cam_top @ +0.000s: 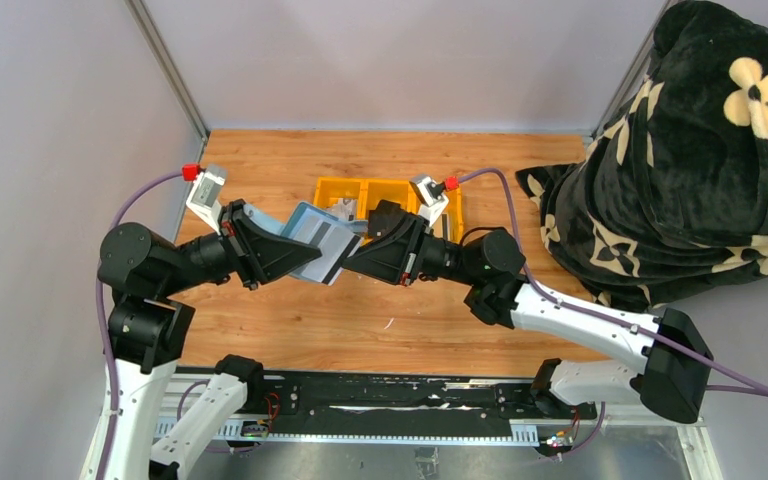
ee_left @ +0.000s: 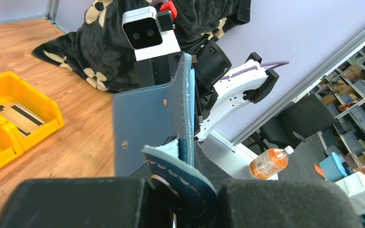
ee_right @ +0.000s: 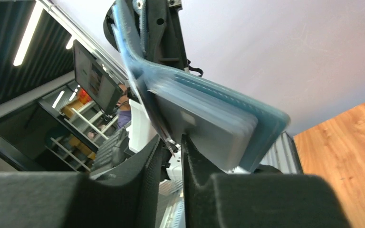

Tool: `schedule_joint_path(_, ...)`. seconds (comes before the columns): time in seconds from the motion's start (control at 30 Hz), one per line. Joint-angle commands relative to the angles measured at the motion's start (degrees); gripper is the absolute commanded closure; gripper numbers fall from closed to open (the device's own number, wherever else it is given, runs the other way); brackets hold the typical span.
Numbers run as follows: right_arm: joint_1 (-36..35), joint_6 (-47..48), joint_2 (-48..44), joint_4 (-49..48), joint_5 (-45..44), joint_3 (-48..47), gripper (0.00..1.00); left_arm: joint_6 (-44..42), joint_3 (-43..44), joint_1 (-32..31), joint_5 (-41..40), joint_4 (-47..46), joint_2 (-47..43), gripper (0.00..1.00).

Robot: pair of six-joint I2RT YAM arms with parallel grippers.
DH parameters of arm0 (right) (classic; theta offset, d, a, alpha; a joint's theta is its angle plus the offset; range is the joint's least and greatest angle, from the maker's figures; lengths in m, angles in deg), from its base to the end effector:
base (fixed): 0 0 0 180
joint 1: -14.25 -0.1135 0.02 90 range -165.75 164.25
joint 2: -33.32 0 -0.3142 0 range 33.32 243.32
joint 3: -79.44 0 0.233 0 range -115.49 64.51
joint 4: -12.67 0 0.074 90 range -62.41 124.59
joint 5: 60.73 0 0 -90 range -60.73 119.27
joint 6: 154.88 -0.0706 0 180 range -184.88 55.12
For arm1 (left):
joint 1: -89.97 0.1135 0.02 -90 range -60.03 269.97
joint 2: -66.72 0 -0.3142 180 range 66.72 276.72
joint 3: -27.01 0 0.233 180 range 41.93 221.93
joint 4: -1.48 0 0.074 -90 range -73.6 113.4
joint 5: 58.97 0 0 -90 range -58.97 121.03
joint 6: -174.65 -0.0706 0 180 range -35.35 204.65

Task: Take the credit cards out of the card holder
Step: Remove the credit card from the card holder.

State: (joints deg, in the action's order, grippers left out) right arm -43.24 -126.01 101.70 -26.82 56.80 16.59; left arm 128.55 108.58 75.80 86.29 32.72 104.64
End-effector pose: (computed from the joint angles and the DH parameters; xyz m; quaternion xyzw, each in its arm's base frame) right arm 0.1065 0.2279 0.4595 -0.1955 0.4627 0.7944 0.3415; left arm 0.0365 -0.0691 0.4920 0.2070 0.6292 -0.5892 0.4627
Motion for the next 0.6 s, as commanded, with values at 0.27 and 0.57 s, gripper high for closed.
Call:
schedule_joint_path(0.27, 0.0, -4.3, 4.9, -7.8, 0.8, -3.7, 0.64, -3.9, 2.8, -0.5, 0.3, 1.5, -1.4, 1.0)
schedule_joint_path(0.57, -1.0, -3.3, 4.6, -8.2, 1.6, -4.9, 0.63, -12.4, 4.8, -0.5, -9.2, 10.0, -1.5, 1.0)
